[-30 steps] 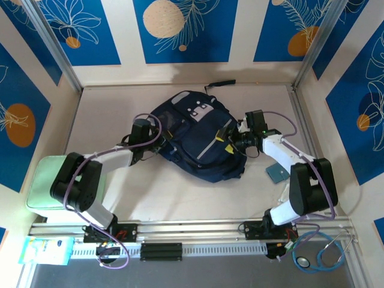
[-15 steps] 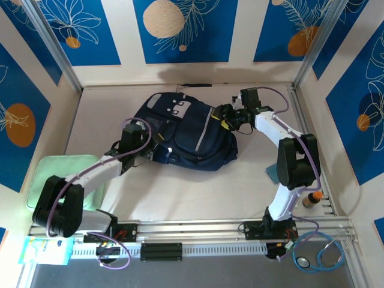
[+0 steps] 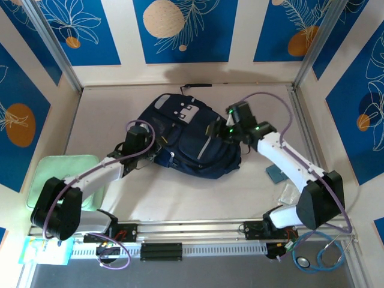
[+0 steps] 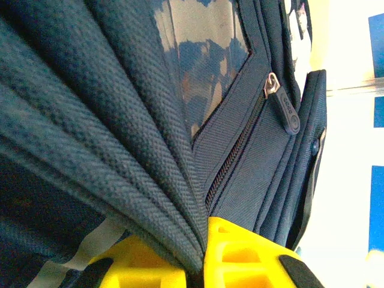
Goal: Pack the student bag
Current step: Rotate the student bag at the center of the table, then zip the student bag at the center of the table.
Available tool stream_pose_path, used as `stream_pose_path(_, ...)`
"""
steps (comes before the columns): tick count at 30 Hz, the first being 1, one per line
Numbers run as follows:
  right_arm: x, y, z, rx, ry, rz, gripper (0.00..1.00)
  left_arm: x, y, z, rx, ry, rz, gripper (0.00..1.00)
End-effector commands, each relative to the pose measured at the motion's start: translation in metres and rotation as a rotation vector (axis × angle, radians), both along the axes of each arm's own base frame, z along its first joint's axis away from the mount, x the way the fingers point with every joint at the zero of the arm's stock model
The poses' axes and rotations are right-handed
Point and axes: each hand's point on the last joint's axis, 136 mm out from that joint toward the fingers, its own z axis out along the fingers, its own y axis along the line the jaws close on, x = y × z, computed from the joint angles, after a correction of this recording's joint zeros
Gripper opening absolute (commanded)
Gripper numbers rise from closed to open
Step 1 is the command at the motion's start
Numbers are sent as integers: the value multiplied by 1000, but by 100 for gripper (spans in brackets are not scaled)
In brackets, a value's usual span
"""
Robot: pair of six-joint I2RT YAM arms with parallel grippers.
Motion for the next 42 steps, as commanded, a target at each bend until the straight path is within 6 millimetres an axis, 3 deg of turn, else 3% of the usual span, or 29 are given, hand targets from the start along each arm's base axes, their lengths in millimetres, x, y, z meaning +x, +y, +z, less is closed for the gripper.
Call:
stream_pose_path(1, -29, 26, -17, -12, 66, -1, 60, 10, -15, 40, -83, -118, 17, 0)
stream_pose_path(7, -47, 93, -26, -17, 57, 79, 49, 22, -19, 41, -198, -137, 148, 0)
stream_pose_path(13, -46, 126, -37, -43, 49, 122, 37, 30, -26, 38, -250, -120, 215, 0)
stream_pose_path(22, -13, 114, -54, -131, 8, 43, 34, 32, -49, 31, -305, -86, 182, 0)
stream_pose_path(30, -4, 113, -68, -154, 16, 15, 33, 31, -55, 34, -322, -84, 158, 0)
stream_pose_path(36, 6, 116, -81, -221, -6, 15, 38, 30, -63, 31, -316, -74, 111, 0)
stream_pose_path(42, 13, 106, -90, -282, -14, -23, 29, 29, -65, 34, -337, -79, 100, 0)
